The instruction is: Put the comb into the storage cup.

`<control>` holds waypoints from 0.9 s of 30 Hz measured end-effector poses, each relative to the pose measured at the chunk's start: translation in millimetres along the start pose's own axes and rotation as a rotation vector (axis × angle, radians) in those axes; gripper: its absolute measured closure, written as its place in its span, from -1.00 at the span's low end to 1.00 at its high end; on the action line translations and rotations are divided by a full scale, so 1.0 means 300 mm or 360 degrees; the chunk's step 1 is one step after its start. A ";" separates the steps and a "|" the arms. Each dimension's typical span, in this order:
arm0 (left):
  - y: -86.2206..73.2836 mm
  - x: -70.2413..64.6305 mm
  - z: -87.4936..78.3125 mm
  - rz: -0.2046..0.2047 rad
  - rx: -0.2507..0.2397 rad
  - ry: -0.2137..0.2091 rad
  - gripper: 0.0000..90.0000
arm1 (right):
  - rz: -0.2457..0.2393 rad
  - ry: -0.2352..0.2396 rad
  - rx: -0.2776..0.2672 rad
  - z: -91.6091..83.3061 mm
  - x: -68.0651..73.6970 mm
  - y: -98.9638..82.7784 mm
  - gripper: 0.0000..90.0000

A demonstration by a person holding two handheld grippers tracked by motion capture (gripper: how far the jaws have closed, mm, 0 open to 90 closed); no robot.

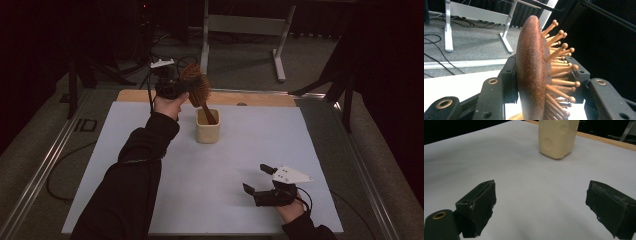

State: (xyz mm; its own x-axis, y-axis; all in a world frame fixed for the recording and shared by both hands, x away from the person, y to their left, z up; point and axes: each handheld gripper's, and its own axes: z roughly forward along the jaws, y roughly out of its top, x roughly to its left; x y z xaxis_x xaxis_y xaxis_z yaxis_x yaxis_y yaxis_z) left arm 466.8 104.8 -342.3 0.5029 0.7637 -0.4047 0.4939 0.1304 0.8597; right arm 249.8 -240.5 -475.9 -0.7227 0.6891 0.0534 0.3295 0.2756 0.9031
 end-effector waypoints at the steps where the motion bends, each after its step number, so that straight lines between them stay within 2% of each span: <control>1: -0.005 0.002 0.003 -0.0005 0.0004 -0.0001 0.18 | 0.0000 0.0000 0.0001 0.000 0.000 0.000 -0.80; 10: -0.034 0.011 0.025 -0.0033 0.0031 -0.0016 0.18 | 0.0002 0.0003 0.0002 0.001 0.000 0.000 -0.80; 18: -0.050 0.011 0.039 -0.0021 0.0044 -0.0011 0.18 | 0.0002 0.0008 0.0003 -0.001 0.000 0.001 -0.80; 27: -0.071 0.027 0.051 -0.0039 0.0062 -0.0008 0.18 | -0.0001 0.0009 0.0004 -0.001 -0.001 0.000 -0.80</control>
State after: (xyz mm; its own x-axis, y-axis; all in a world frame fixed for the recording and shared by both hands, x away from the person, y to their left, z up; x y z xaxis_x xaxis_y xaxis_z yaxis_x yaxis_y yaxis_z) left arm 471.3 98.5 -368.7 0.4940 0.7574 -0.4270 0.5334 0.1238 0.8368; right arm 249.9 -240.8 -475.7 -0.7262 0.6853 0.0553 0.3307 0.2776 0.9020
